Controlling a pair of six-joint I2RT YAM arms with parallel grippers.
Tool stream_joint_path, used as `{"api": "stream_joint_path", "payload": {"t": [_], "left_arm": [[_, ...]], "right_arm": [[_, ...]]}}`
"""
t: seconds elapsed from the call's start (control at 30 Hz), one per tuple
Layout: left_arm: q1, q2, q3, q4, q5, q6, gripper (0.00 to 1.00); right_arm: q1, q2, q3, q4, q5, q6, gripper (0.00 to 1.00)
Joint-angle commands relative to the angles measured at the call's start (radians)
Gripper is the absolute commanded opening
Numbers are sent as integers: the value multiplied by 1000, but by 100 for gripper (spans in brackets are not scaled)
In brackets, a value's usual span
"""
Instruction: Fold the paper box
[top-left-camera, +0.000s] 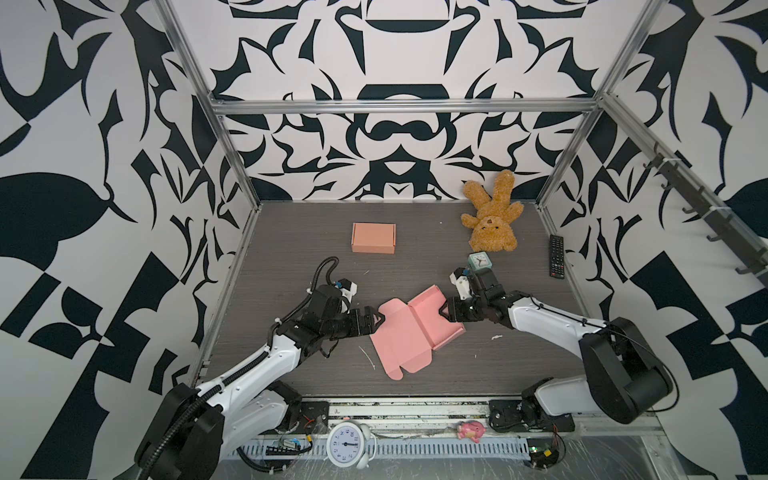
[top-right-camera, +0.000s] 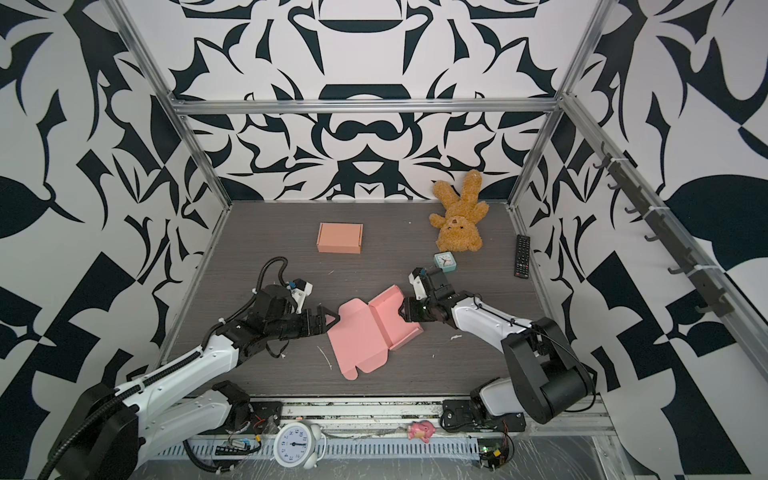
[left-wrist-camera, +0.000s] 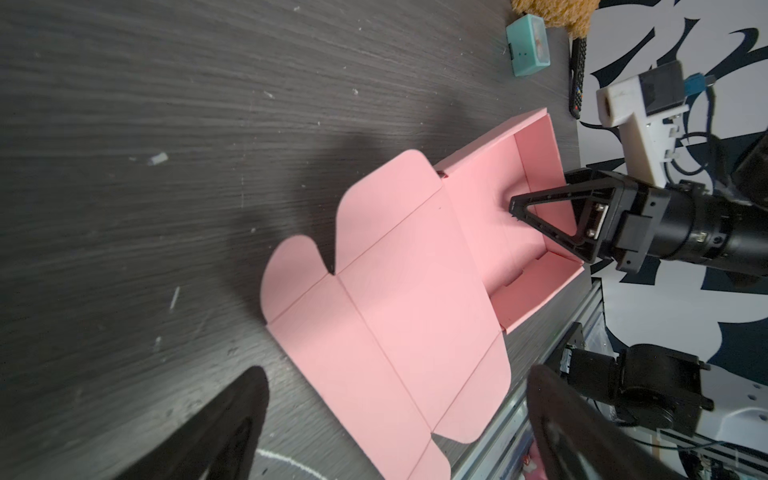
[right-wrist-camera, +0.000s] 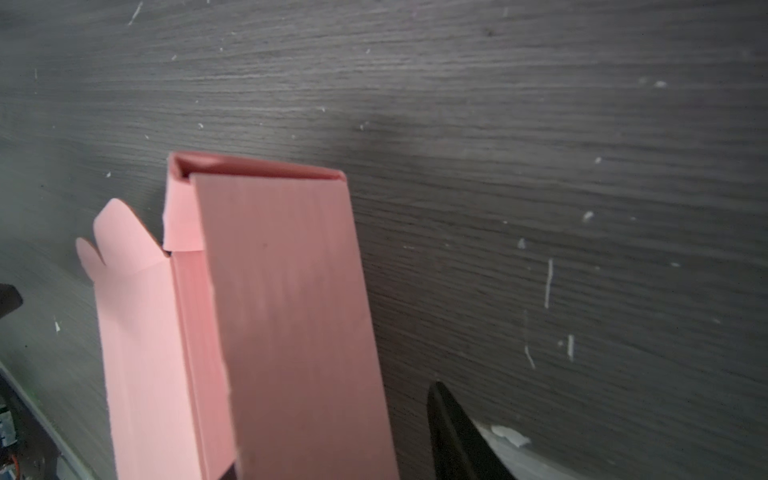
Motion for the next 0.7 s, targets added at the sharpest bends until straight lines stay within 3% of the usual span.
{"api": "stream_joint_path", "payload": {"t": [0.0, 0.37, 0.67], "left_arm": [[7, -10, -23, 55, 13, -50, 100], [7, 128, -114, 294, 100, -150, 91], [-30, 184, -154, 402, 101, -194, 88]], "right_arm": [[-10, -17, -10, 35, -3, 19, 51], [-10, 1, 1, 16, 31, -4, 50], [-10, 4, 4, 12, 35, -6, 51]]}}
